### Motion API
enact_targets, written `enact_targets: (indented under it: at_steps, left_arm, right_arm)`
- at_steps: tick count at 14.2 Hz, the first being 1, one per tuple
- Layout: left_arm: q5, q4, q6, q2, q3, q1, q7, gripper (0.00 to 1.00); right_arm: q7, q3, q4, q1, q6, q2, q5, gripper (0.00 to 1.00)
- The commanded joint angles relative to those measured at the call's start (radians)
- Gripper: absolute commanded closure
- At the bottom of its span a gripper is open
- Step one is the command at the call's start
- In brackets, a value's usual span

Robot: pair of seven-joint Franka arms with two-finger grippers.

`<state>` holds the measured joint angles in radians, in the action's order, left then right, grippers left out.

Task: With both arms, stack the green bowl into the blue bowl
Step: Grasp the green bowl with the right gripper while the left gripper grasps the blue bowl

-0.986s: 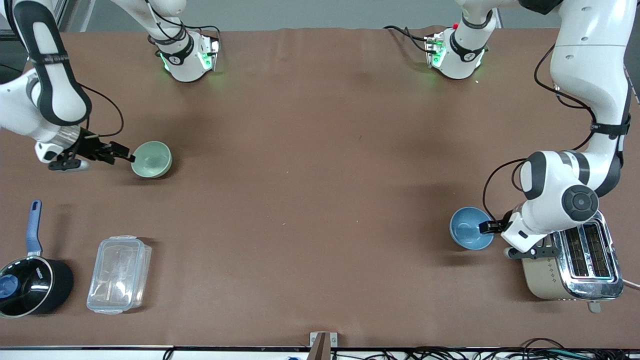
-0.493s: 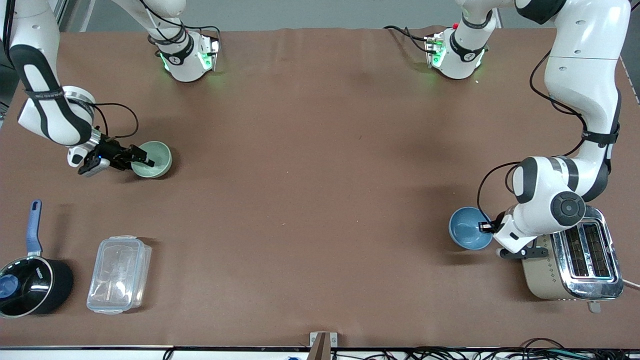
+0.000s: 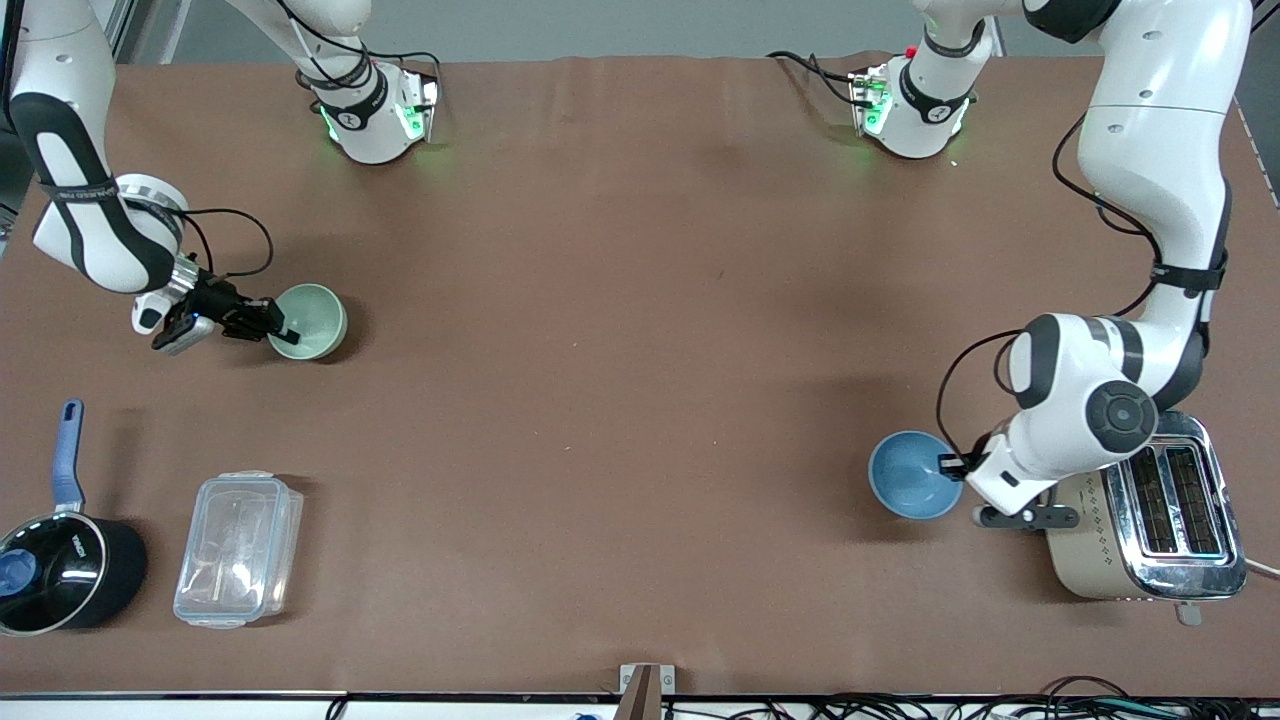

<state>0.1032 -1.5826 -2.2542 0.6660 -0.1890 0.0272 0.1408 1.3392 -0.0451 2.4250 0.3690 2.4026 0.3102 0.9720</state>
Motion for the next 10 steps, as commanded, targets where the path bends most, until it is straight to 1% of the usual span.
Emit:
enact_targets:
  at_steps: [1,2,3,4,6,7,8,10]
  left_arm:
    - [0.009,0.023,0.011,-0.009,-0.087,-0.009,0.089,1.00]
    - [0.010,0.026,0.011,-0.011,-0.119,-0.018,0.136,1.00]
    - [0.010,0.029,0.011,-0.011,-0.138,-0.039,0.184,1.00]
    - [0.012,0.029,0.011,-0.009,-0.141,-0.073,0.245,1.00]
    - [0.007,0.033,0.010,-0.003,-0.141,-0.173,0.394,1.00]
    - [0.007,0.055,0.008,0.007,-0.141,-0.217,0.469,1.00]
    - [0.007,0.084,0.008,0.024,-0.141,-0.269,0.547,1.00]
    - [0.007,0.125,0.008,0.041,-0.138,-0.355,0.691,1.00]
  right_arm:
    - [-0.093,0.008,0.023,-0.047,-0.023,-0.115,0.027,1.00]
    - [-0.121,0.005,0.031,-0.077,-0.022,-0.143,0.025,1.00]
    - [-0.130,0.005,0.035,-0.084,-0.022,-0.157,0.024,1.00]
    - [-0.132,0.005,0.036,-0.087,-0.022,-0.166,0.022,1.00]
    - [-0.147,0.007,0.037,-0.120,-0.020,-0.203,0.017,1.00]
    - [-0.184,0.005,0.040,-0.140,-0.020,-0.224,0.008,1.00]
    - [-0.225,0.007,0.040,-0.159,-0.022,-0.249,-0.019,1.00]
    - [-0.396,0.011,0.032,-0.189,-0.026,-0.305,-0.189,1.00]
